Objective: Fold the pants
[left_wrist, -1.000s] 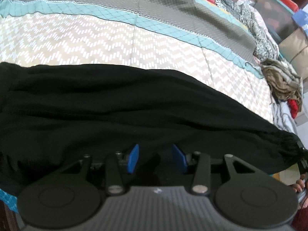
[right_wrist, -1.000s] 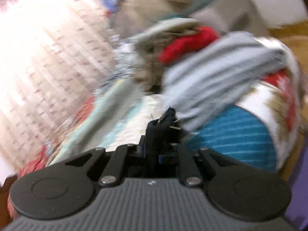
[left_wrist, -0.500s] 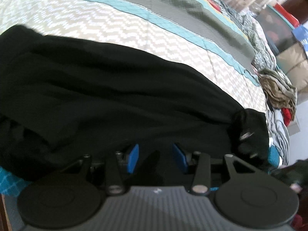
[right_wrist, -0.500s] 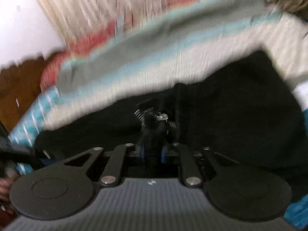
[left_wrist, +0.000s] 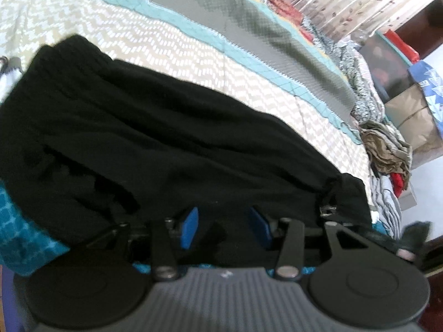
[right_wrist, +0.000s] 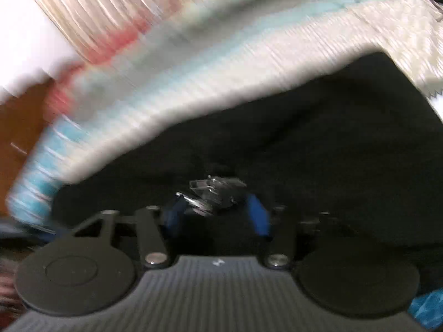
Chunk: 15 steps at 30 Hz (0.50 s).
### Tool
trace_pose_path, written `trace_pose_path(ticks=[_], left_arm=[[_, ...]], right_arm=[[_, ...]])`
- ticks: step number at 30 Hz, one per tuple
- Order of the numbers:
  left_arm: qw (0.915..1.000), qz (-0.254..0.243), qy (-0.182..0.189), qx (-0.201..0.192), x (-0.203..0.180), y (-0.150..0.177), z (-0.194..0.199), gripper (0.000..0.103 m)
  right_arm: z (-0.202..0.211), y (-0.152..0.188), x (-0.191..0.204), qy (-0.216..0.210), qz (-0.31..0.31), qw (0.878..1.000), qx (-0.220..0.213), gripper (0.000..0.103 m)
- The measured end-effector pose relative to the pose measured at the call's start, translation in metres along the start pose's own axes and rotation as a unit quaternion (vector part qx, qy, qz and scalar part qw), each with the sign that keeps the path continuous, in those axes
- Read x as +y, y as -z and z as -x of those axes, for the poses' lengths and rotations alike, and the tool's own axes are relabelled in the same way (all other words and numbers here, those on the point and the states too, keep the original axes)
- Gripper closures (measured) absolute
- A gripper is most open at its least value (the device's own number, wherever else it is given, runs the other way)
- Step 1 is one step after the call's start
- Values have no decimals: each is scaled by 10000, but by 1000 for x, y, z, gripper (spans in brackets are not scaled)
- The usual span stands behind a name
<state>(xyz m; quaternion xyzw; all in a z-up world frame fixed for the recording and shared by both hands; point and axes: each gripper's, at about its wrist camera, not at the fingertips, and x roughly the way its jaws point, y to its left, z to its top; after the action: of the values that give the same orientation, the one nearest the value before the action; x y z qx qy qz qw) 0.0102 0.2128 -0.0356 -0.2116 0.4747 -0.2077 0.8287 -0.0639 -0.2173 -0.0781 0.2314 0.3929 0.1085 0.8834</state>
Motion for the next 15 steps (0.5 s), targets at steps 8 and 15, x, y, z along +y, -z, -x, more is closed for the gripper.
trace_pose_path(ticks=[8, 15], left_arm=[[9847, 1174, -353, -1237, 79, 23, 82, 43], [9595, 2359, 26, -1542, 134, 23, 70, 19]], right_arm=[[29, -10, 62, -704, 635, 9947, -390, 60], [-25, -7, 125, -816, 1377, 9868, 265, 60]])
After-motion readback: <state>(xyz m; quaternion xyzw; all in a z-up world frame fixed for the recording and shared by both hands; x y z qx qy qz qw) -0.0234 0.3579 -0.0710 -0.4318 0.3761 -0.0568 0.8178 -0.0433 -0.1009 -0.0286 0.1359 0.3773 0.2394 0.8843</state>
